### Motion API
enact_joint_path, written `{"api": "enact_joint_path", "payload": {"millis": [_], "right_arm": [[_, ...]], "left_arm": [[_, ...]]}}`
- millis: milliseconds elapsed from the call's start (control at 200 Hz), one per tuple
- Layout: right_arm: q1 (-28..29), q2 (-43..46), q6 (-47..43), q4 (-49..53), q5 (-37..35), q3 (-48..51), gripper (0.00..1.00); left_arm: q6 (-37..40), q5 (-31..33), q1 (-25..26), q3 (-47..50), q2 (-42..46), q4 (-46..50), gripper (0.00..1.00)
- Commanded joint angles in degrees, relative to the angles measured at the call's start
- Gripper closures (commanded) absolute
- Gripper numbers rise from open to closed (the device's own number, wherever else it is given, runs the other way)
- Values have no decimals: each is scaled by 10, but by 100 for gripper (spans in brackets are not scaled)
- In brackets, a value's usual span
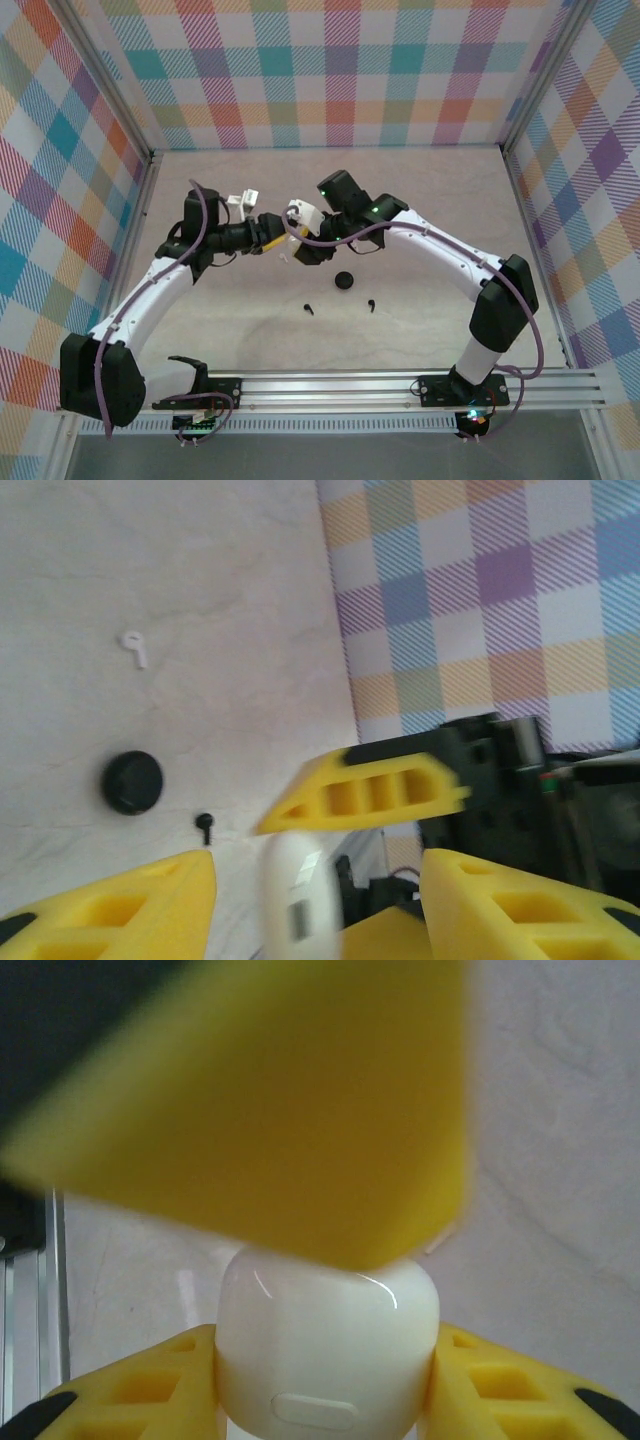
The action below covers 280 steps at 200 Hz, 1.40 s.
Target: Insert the wireless bluetooth earbuds into the charging case
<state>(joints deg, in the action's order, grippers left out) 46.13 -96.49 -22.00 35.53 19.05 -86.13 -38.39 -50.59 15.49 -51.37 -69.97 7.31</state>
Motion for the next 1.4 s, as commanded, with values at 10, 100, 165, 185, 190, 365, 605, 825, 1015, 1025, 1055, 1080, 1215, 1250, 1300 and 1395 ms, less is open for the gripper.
{"api": "enact_joint_path", "payload": {"millis": [10,100,165,185,190,365,605,825,1015,1025,1055,1080,1215,1250,1300,1395], "right_arm": [[2,14,-21,1,20,5,60],[3,22,-20,-1,20,4,60],[3,27,-19,-3,16,6,60],[3,28,-19,-5,14,7,60],[2,29,-19,-5,13,7,60],[2,43,-8,-26,-16,27,61],[1,46,10,-38,-31,34,61],[-1,49,24,-39,-38,32,59],[-25,81,83,-51,-25,42,40],[-28,85,92,-53,-22,44,39],[-39,99,118,-63,-10,53,38],[-49,112,141,-72,0,61,37],[-113,189,329,-152,59,133,36],[-127,204,379,-176,73,152,37],[-141,218,446,-209,83,173,39],[-143,224,545,-257,96,194,43]], "left_arm": [[13,-39,30,-34,-20,17,46],[36,-33,43,-49,-33,53,48],[37,-32,48,-50,-38,56,50],[37,-31,48,-50,-39,57,51],[37,-31,49,-50,-39,58,51],[46,-23,50,-50,-44,80,47],[26,-45,56,-31,-49,57,51],[24,-49,60,-31,-33,55,78],[-3,-11,60,-18,-18,17,89],[-8,-6,60,-15,-17,8,89],[-26,11,60,-4,-12,-26,91],[-49,27,60,12,-9,-66,92],[-163,100,63,88,-8,-300,97],[-176,119,67,98,-9,-344,98],[-189,145,72,109,-11,-394,99],[-195,180,80,110,-14,-444,100]]}}
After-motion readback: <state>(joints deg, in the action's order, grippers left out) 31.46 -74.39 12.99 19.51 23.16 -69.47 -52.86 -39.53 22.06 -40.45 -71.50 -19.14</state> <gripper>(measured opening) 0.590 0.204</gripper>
